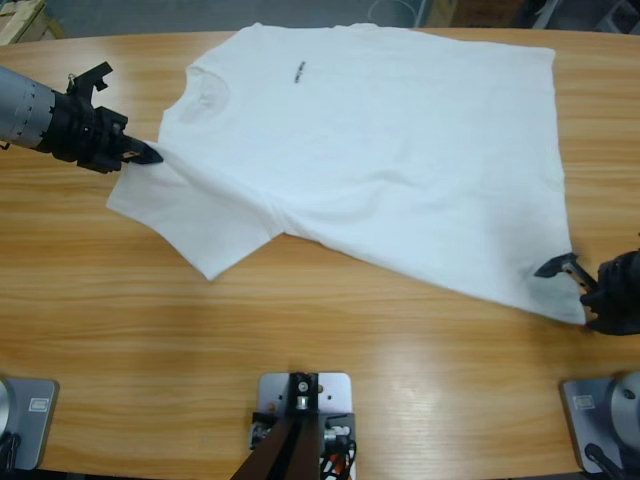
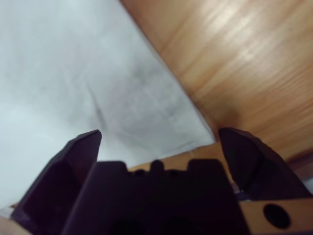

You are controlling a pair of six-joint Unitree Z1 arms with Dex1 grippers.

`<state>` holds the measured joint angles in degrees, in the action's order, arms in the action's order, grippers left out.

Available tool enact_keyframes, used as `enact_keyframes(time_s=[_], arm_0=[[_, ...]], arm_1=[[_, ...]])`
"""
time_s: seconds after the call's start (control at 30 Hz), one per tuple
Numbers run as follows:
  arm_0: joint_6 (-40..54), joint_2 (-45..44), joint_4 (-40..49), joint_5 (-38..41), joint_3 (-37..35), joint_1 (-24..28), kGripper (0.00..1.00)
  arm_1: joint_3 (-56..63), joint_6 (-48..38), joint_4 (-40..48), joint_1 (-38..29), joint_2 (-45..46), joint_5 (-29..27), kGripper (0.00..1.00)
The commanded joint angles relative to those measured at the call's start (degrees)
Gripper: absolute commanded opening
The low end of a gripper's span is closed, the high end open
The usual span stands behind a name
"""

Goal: Fold clothes

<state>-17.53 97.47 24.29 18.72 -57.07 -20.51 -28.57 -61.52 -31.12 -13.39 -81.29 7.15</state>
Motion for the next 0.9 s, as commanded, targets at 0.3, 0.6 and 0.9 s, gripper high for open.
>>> enact_keyframes(time_s=[0.3, 0.6, 0.9], arm_0=[[1.3, 1.2, 0.9, -0.1, 0.8, 0.7, 0.000], [1.3, 0.5, 1.3, -0.1, 0.9, 1.3, 0.000], [1.5, 0.0, 1.5, -0.1, 0.9, 1.9, 0.000]], arm_1=[[-0.6, -1.4, 2.3, -2.8, -1.2, 0.6, 0.908], [0.0, -1.4, 3.7, -3.1, -2.1, 0.9, 0.908], [0.0, -1.7, 3.8, -5.2, -2.3, 2.1, 0.723]])
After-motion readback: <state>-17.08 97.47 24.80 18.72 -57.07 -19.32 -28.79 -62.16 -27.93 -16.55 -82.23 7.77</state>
